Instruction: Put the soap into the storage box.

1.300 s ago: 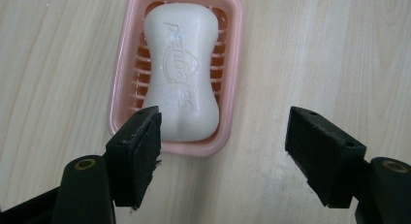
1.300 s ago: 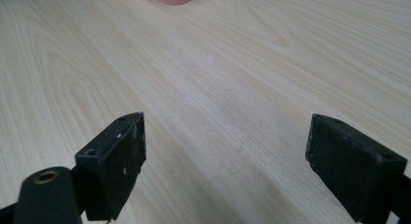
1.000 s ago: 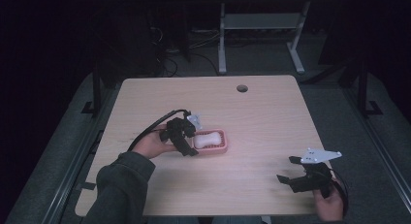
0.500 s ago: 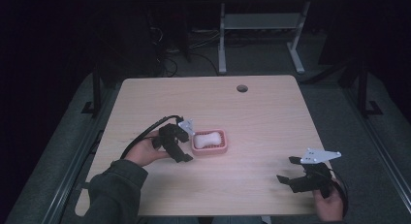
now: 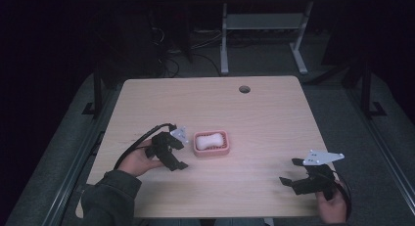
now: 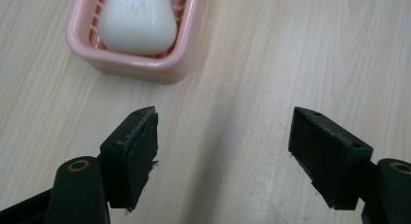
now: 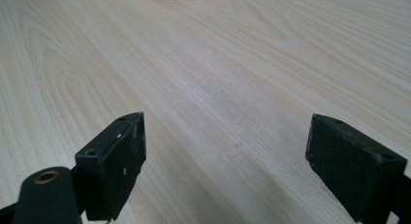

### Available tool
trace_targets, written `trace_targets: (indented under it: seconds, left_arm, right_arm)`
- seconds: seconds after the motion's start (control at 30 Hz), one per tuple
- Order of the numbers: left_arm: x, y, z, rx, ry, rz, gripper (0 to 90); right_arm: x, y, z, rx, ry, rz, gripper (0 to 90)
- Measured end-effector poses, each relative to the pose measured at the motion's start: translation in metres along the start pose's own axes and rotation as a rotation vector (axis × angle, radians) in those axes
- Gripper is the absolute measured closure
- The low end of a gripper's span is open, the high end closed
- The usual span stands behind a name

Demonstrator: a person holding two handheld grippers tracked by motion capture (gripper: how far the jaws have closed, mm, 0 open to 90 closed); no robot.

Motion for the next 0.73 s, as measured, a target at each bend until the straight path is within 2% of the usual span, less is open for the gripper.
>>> trace_targets:
  seconds: [0.2,0.43,0.57,0.73]
  left_arm:
    - [-0.005,0.014,0.000,-0.013,0.000,0.023,25.8]
    - [-0.014,0.030,0.001,-0.020,-0.010,0.030,25.7]
    - [-0.020,0.041,0.001,-0.026,-0.012,0.039,25.7]
    - [-0.029,0.064,0.000,-0.041,-0.016,0.052,24.7]
  right_arm:
    - [0.000,0.000,0.000,0.002,0.000,0.002,14.2]
    - [0.001,0.001,-0.001,0.005,0.001,0.000,14.2]
    - [0.000,0.001,-0.001,0.005,-0.003,0.001,14.2]
    - [0.001,0.001,-0.002,0.005,-0.002,0.000,14.1]
Point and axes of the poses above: each handheld gripper's, and its own axes: z roughly backward along the jaws, y roughly out of its underside, x roughly to its left, the point moved 9 cm from there along -z, roughly forward along the jaws, and after that the axes turned 6 degrees about z, right-handed, at the moved point
